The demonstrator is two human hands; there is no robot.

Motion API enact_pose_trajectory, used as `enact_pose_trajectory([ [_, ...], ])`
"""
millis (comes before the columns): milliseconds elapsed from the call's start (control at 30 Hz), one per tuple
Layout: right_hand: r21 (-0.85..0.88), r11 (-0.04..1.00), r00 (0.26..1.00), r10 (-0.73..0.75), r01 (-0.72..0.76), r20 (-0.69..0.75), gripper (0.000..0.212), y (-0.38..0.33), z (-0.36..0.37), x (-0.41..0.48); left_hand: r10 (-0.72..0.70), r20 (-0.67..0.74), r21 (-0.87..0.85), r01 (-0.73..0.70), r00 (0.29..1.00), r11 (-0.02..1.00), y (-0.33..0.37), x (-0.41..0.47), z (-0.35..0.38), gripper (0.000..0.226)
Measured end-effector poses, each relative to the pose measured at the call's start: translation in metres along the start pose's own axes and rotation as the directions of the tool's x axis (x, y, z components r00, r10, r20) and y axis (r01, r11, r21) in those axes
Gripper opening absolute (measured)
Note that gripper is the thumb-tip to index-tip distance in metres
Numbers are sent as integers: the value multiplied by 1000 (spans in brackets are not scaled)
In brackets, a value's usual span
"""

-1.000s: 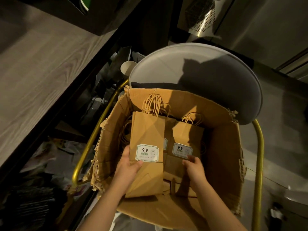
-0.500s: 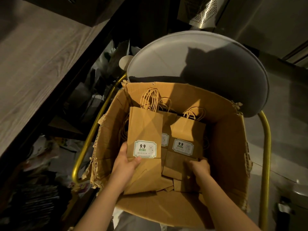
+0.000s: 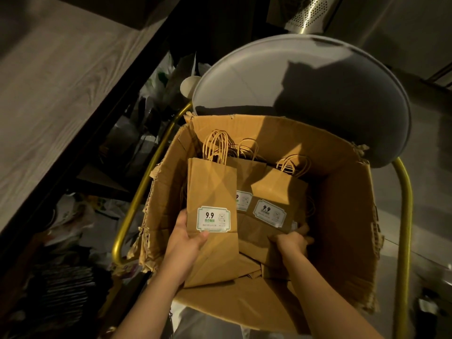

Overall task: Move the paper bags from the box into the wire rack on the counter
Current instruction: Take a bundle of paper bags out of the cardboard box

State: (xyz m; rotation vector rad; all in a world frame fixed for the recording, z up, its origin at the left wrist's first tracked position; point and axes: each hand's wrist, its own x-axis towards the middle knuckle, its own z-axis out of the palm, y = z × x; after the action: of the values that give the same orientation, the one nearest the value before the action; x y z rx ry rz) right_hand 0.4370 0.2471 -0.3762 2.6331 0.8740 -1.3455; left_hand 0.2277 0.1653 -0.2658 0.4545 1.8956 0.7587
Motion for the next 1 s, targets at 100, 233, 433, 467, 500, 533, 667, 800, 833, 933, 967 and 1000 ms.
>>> enact_pose_trajectory([
  [100, 115, 993, 1000, -21, 18, 18, 86, 4, 1, 0, 8, -2, -8, -8, 1000, 1000, -2, 0, 0, 61],
  [233, 317, 946, 995, -84, 62, 55, 52, 8, -5, -2, 3, -1, -7, -3, 1000, 1000, -3, 2, 1, 62],
  [433, 444, 887, 986, -163, 130, 37, 43, 1, -40, -23, 20, -17, 42, -19, 1000, 999, -7, 2, 0, 63],
  [467, 438, 884, 981, -193, 165, 20, 38, 0, -45, -27, 17, -20, 49, -16, 1000, 999, -7, 3, 0, 63],
  [500, 433, 876, 971, -238, 215, -1, 32, 1, -52, -32, 11, -21, 50, -10, 1000, 999, -7, 2, 1, 63],
  [533, 432, 862, 959, -284, 265, -20, 28, 2, -57, -37, 5, -25, 48, -4, 1000, 999, -6, 2, 1, 64],
  [667, 525, 791, 937, -348, 316, -40, 33, 7, -73, -57, -7, -23, 36, 8, 1000, 999, -7, 0, 0, 66],
  [800, 620, 758, 929, -350, 204, 123, 29, 5, -73, -66, 6, 6, 18, -6, 1000, 1000, -6, -3, 0, 66],
  [833, 603, 773, 916, -365, 199, 165, 27, 5, -70, -68, 3, 19, 10, -3, 1000, 1000, -5, -4, 0, 66],
  [933, 532, 815, 882, -406, 230, 240, 29, 0, -53, -76, 13, 43, -22, -12, 999, 1000, -7, -6, 0, 63],
  [967, 520, 822, 874, -412, 233, 258, 28, -1, -45, -78, 18, 48, -34, -17, 999, 999, -8, -7, 0, 61],
  [1000, 516, 825, 867, -415, 232, 275, 27, -4, -39, -81, 24, 48, -44, -22, 999, 999, -8, -7, 0, 58],
])
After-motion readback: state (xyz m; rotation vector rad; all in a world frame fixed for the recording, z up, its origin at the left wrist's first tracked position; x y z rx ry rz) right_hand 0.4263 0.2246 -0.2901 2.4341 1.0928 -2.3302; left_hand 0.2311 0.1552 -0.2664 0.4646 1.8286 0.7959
